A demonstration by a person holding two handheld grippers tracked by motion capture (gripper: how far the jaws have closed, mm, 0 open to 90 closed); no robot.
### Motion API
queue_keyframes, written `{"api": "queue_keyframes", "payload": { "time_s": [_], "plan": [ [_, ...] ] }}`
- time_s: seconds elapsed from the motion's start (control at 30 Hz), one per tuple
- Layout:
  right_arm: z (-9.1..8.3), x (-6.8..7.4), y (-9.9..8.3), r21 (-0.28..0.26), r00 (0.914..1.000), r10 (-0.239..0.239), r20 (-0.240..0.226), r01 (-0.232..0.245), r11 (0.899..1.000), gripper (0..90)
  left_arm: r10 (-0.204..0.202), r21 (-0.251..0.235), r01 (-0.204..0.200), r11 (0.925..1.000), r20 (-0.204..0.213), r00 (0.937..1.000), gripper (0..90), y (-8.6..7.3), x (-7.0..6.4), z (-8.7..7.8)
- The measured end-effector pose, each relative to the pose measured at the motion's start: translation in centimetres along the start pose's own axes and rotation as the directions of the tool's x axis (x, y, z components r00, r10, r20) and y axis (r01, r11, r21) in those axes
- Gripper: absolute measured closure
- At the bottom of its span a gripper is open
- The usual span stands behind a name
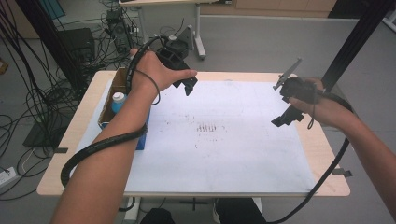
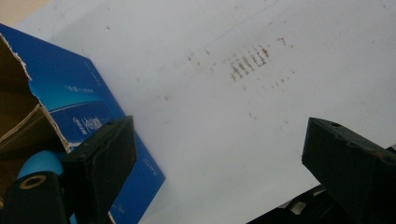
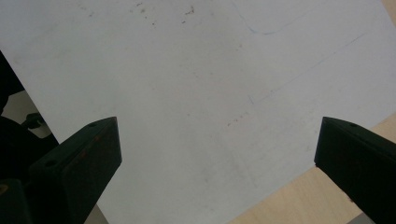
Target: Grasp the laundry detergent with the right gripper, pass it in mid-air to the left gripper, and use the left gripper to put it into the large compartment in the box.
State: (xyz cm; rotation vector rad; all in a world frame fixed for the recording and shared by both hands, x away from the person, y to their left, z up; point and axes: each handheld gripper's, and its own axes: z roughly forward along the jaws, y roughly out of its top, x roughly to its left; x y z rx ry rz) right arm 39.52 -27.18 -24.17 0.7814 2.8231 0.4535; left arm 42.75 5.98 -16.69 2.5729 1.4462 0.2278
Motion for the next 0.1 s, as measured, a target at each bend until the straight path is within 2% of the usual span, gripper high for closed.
{"api": "queue_keyframes", "payload": {
  "time_s": [0.1],
  "plan": [
    [0.01,0.01,0.07,-0.001,1.0000,0.000,-0.001,0.000,1.000,0.4,-0.001,-0.003,0.001,1.0000,0.002,1.0000,10.8,-0.02,0.00,-0.01]
  ]
}}
